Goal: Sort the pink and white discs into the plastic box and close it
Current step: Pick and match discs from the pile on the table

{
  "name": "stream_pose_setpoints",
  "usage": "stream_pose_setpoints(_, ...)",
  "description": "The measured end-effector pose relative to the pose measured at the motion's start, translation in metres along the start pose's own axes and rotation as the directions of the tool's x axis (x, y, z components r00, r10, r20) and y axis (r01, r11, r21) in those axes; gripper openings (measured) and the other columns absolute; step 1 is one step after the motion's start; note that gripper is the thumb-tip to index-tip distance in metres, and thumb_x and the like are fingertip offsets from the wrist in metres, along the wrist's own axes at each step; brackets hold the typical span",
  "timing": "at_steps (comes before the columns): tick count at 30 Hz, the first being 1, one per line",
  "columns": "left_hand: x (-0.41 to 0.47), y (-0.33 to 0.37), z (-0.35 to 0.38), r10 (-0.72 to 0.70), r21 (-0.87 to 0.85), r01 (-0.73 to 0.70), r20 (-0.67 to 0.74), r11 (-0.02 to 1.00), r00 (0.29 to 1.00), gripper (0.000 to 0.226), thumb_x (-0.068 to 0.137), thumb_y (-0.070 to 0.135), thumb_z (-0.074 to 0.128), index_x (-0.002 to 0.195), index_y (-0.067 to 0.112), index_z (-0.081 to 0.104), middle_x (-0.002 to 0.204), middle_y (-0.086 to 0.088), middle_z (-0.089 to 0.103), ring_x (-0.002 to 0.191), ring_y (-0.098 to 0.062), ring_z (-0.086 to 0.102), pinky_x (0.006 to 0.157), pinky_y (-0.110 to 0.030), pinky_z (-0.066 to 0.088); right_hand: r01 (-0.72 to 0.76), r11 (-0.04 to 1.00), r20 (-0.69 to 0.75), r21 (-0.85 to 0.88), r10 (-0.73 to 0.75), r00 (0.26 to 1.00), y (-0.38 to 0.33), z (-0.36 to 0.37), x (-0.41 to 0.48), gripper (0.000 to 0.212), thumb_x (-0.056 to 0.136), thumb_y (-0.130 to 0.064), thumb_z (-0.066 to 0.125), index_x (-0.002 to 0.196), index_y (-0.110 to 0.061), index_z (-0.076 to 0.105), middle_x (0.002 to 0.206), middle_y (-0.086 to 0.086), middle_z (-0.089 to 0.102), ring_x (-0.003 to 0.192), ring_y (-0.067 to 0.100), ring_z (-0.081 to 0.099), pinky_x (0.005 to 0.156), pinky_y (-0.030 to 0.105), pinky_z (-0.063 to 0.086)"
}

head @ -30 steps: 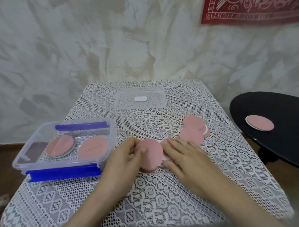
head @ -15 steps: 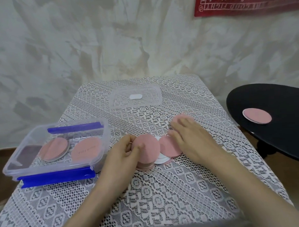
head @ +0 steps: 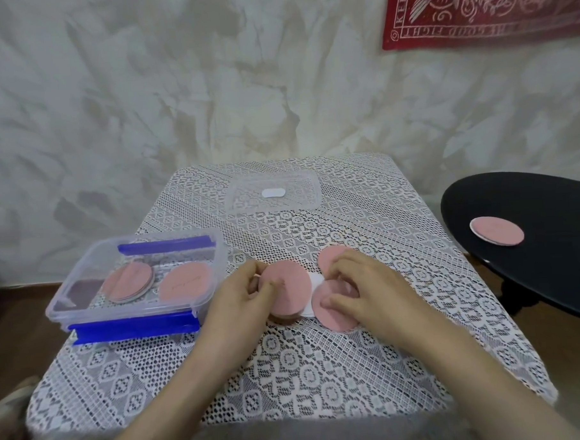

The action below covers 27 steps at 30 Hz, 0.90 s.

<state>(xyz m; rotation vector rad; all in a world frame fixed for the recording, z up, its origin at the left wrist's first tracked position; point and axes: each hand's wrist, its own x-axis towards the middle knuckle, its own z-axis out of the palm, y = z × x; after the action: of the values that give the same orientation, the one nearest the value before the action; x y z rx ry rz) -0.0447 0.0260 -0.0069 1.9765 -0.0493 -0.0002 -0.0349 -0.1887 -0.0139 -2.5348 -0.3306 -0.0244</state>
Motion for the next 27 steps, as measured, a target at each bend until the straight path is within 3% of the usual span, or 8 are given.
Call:
stream_pose_setpoints(3, -0.004, -0.004, 0.004, 0.005, -0.004, -0.005, 0.0, 1.0, 1.0, 0.01, 0.102, 0.027, 0.054, 0.097, 0.029, 0.062, 0.056, 0.014, 0.059, 0.045, -0.007, 0.045, 0.046, -0.026, 0.034, -0.003, 0.999, -0.091, 0.049, 0.007, 0.996, 0.002, -0.002, 0.003, 0.014, 0.091, -0.041, 0.069, 0.089, -0.038, 0.056, 0.102, -0.024, 0.052, 0.098, -0.004, 0.048, 0.082, 0.021, 0.043)
stream_pose_setpoints(6, -0.01, -0.005, 0.005, 0.031, 0.027, -0.031, -0.002, 0.999, 1.0, 0.015, 0.103, 0.026, 0.05, 0.1, 0.034, 0.062, 0.055, 0.012, 0.063, 0.04, -0.007, 0.049, 0.041, -0.021, 0.037, -0.049, 0.974, -0.155, 0.22, 0.084, 0.984, 0.007, -0.007, 0.007, 0.013, 0.095, -0.032, 0.067, 0.083, -0.03, 0.062, 0.092, -0.016, 0.062, 0.091, 0.009, 0.057, 0.068, 0.025, 0.046)
stream_pose_setpoints(8, -0.01, -0.004, 0.004, 0.047, 0.016, -0.047, -0.013, 0.999, 0.999, 0.016, 0.105, 0.025, 0.048, 0.104, 0.032, 0.062, 0.056, 0.007, 0.064, 0.038, -0.006, 0.05, 0.04, -0.019, 0.038, -0.108, 0.829, -0.073, 0.548, 0.176, 0.982, 0.004, -0.012, 0.009, 0.011, 0.097, -0.025, 0.066, 0.087, -0.026, 0.07, 0.094, -0.006, 0.067, 0.09, 0.018, 0.064, 0.06, 0.028, 0.055)
stream_pose_setpoints(10, -0.006, -0.002, 0.003, 0.052, -0.015, -0.052, -0.016, 0.999, 0.999, 0.016, 0.105, 0.025, 0.047, 0.106, 0.029, 0.063, 0.056, 0.003, 0.065, 0.039, -0.005, 0.052, 0.04, -0.019, 0.039, -0.133, 0.72, -0.015, 0.682, 0.194, 0.981, 0.002, -0.015, 0.009, 0.01, 0.097, -0.025, 0.067, 0.091, -0.025, 0.074, 0.091, -0.003, 0.072, 0.087, 0.019, 0.067, 0.059, 0.026, 0.058)
stream_pose_setpoints(13, -0.002, 0.001, 0.007, 0.027, -0.054, -0.023, 0.075, 0.998, 0.997, 0.017, 0.106, 0.026, 0.045, 0.108, 0.026, 0.062, 0.057, -0.004, 0.064, 0.04, -0.009, 0.053, 0.041, -0.023, 0.041, -0.137, 0.727, 0.017, 0.673, 0.169, 0.985, 0.0, -0.008, 0.012, 0.008, 0.096, -0.031, 0.068, 0.092, -0.028, 0.074, 0.088, -0.005, 0.073, 0.074, 0.015, 0.068, 0.058, 0.026, 0.056)
stream_pose_setpoints(16, 0.0, 0.002, 0.011, 0.016, -0.142, 0.011, 0.19, 0.99, 0.982, 0.018, 0.105, 0.028, 0.045, 0.109, 0.022, 0.061, 0.061, -0.007, 0.064, 0.045, -0.017, 0.055, 0.044, -0.033, 0.043, -0.068, 0.813, -0.017, 0.579, 0.095, 0.995, -0.003, 0.006, 0.018, 0.008, 0.093, -0.038, 0.07, 0.093, -0.03, 0.072, 0.088, -0.007, 0.068, 0.068, 0.01, 0.061, 0.052, 0.022, 0.048)
stream_pose_setpoints(21, 0.004, 0.005, 0.007, 0.035, -0.181, 0.002, 0.2, 0.984, 0.979, 0.013, 0.099, 0.021, 0.06, 0.111, 0.017, 0.063, 0.068, -0.01, 0.067, 0.048, -0.015, 0.057, 0.045, -0.032, 0.046, -0.013, 0.924, -0.07, 0.383, 0.043, 0.997, -0.006, 0.014, 0.026, 0.025, 0.086, -0.057, 0.066, 0.096, -0.034, 0.071, 0.099, -0.009, 0.064, 0.087, 0.011, 0.062, 0.074, 0.04, 0.057)
stream_pose_setpoints(27, -0.001, -0.007, 0.0, 0.008, -0.101, 0.002, 0.103, 0.995, 0.995, 0.022, 0.101, 0.018, 0.055, 0.113, 0.033, 0.063, 0.061, -0.007, 0.063, 0.046, -0.017, 0.054, 0.046, -0.032, 0.047, 0.02, 0.988, -0.076, 0.152, -0.008, 0.997, -0.007, 0.01, 0.028, 0.023, 0.103, -0.038, 0.05, 0.108, -0.032, 0.073, 0.099, -0.016, 0.066, 0.088, -0.001, 0.06, 0.074, 0.021, 0.048)
